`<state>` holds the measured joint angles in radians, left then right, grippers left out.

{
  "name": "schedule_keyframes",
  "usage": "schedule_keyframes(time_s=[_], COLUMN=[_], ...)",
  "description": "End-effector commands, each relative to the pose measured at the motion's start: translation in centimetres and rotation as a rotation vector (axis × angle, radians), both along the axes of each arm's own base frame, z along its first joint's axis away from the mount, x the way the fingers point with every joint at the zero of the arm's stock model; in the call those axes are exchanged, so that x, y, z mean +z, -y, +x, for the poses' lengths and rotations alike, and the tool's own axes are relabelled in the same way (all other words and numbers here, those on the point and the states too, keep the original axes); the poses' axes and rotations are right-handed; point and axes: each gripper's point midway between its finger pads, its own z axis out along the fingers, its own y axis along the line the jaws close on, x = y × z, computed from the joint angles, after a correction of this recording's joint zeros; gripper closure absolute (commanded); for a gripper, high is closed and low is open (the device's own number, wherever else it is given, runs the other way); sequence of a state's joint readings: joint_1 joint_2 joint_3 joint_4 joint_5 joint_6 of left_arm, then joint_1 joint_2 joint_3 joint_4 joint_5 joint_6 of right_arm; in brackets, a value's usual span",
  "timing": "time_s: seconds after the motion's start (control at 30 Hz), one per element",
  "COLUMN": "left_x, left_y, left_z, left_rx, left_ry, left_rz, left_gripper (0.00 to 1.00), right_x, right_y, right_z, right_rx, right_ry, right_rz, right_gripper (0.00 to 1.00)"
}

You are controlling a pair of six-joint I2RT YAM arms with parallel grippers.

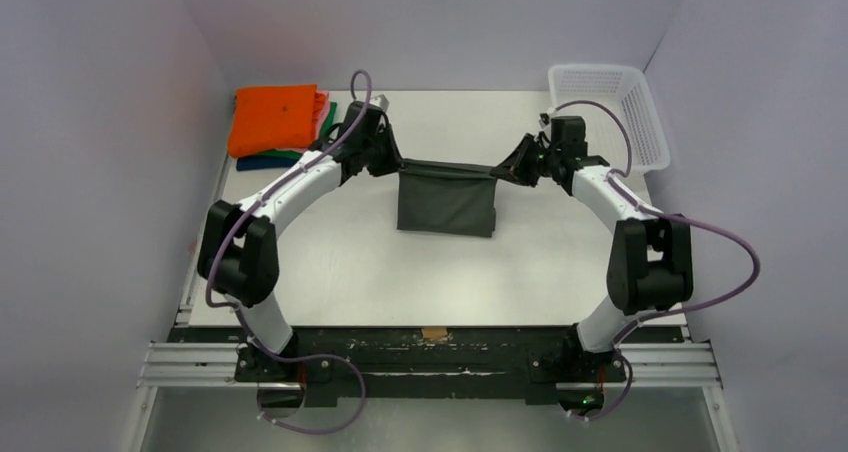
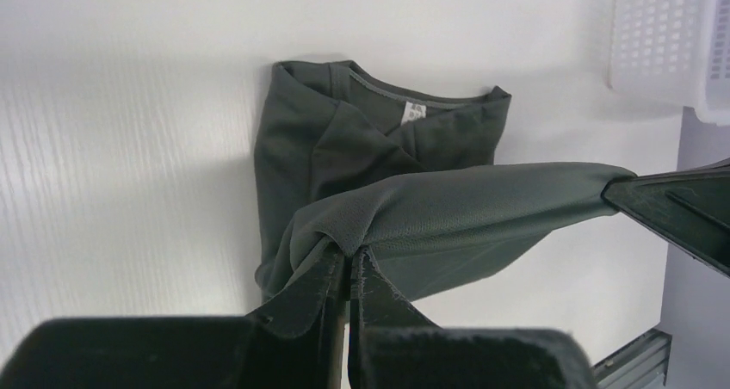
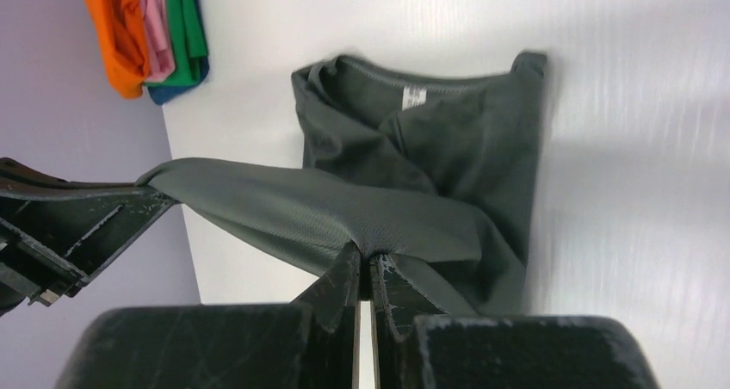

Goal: Fold and stack the t-shirts
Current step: Fold the long partially folded tshirt into a neat square

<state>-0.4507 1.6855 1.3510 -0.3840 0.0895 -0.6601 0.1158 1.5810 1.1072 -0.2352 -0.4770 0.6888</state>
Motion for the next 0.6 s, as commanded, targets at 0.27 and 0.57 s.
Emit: schedule_keyframes(time_s=[0.27, 0.57], left_x=[-4.5, -7.7], left_y=[-1.1, 0.4], left_z=[9.0, 11.7], left_rx=[0.079, 0.015], left_ry=[-0.059, -0.151], left_rz=[0.075, 0.041], left_gripper=[1.00, 0.58], right_x=[-3.9, -7.6], right_y=[1.6, 2.8], right_z=[10.8, 15.8], right_rx=[-0.002, -0.067], right_ry=[0.046, 0.047], right_rz=[0.080, 0.022], right_gripper=[1.00, 0.58])
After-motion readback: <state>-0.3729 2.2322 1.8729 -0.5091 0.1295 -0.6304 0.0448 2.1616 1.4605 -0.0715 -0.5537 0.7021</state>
